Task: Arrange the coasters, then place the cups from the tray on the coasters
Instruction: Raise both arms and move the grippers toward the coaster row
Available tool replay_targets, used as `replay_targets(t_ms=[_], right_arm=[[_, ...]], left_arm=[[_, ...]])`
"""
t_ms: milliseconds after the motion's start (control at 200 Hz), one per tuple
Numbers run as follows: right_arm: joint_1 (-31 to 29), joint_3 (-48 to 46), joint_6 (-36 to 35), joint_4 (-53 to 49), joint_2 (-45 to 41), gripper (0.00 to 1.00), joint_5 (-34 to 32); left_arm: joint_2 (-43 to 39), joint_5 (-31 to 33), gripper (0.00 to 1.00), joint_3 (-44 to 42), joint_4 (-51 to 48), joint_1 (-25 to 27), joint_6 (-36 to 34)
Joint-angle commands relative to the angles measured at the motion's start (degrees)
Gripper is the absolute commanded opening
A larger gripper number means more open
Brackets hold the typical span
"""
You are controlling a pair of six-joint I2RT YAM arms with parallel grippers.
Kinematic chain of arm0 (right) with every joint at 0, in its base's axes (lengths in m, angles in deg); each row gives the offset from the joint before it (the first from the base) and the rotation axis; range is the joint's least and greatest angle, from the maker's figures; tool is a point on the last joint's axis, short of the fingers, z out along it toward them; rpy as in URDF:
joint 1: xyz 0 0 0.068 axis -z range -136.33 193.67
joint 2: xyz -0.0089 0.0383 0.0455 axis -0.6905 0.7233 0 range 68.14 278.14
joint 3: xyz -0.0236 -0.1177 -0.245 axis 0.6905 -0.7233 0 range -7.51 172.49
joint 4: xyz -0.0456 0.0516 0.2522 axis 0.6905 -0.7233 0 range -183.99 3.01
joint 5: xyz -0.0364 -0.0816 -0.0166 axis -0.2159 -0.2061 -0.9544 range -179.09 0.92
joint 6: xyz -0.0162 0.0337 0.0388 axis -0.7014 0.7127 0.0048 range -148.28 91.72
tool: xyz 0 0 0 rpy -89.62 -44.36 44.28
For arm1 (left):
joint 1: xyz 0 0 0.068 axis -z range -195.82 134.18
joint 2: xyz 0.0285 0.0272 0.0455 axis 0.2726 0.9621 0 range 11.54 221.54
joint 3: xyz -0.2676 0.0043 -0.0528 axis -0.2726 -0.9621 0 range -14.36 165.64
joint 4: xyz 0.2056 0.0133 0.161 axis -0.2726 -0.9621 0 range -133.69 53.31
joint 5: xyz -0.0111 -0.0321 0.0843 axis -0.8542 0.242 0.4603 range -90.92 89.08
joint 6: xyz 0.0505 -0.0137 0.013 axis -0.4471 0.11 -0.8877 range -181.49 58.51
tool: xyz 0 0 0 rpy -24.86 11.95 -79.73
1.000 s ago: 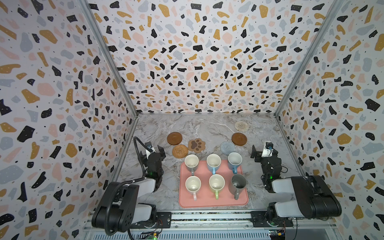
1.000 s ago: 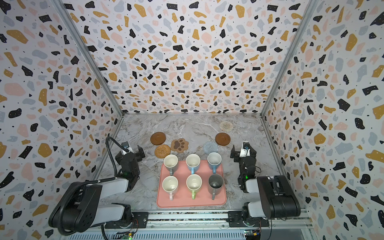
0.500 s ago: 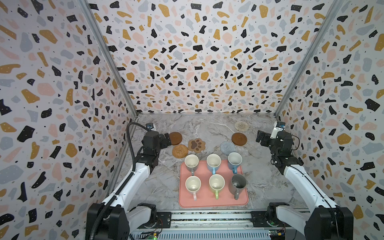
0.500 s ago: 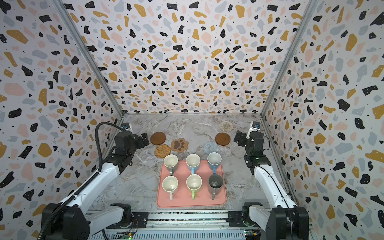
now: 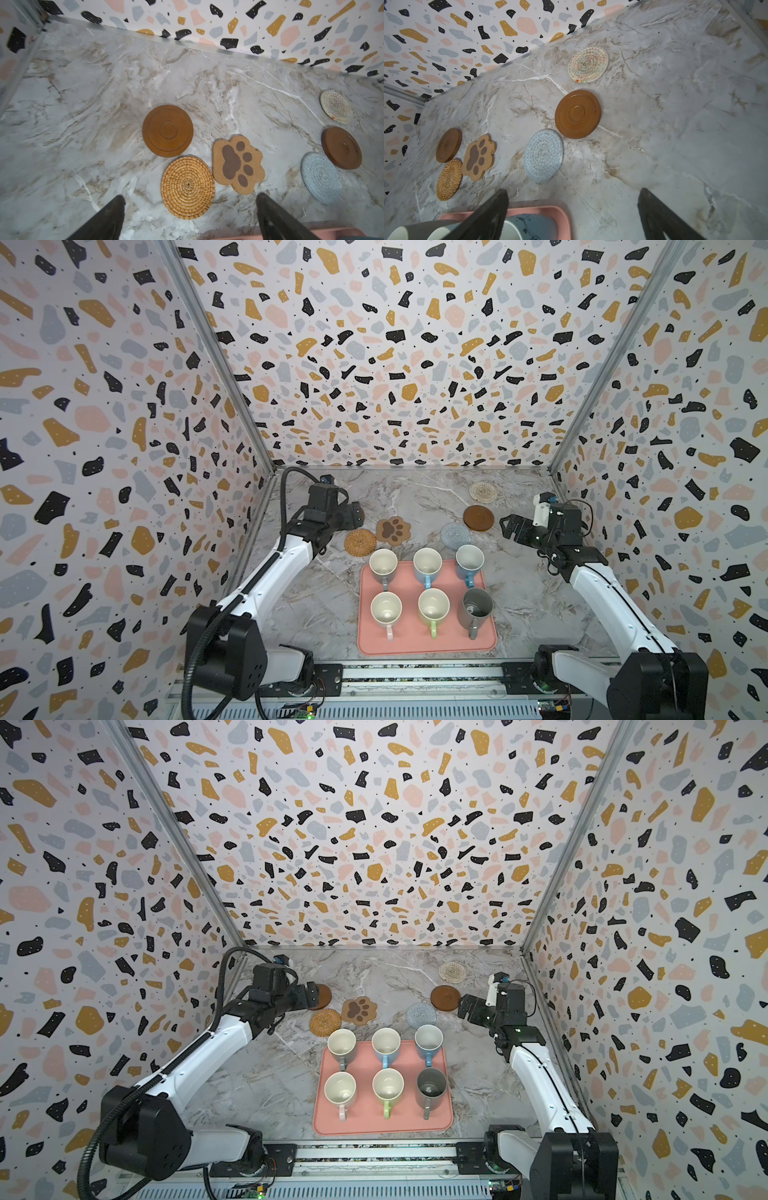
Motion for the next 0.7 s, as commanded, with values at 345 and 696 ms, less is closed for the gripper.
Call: replay_targets(t_ms=[345,696], right_arm=[[-0.19,-0.79,1.88,-5.12,-6.58,0.99,5.37],[-0.19,-0.18,0.17,-8.08,-8.22,0.99,5.91]], left_arm=[[19.09,-3.67,0.84,6.42,5.9,-8.12,11.59],[25.57,-6.86,0.73,7.03,9.45,-10.52,12.38]])
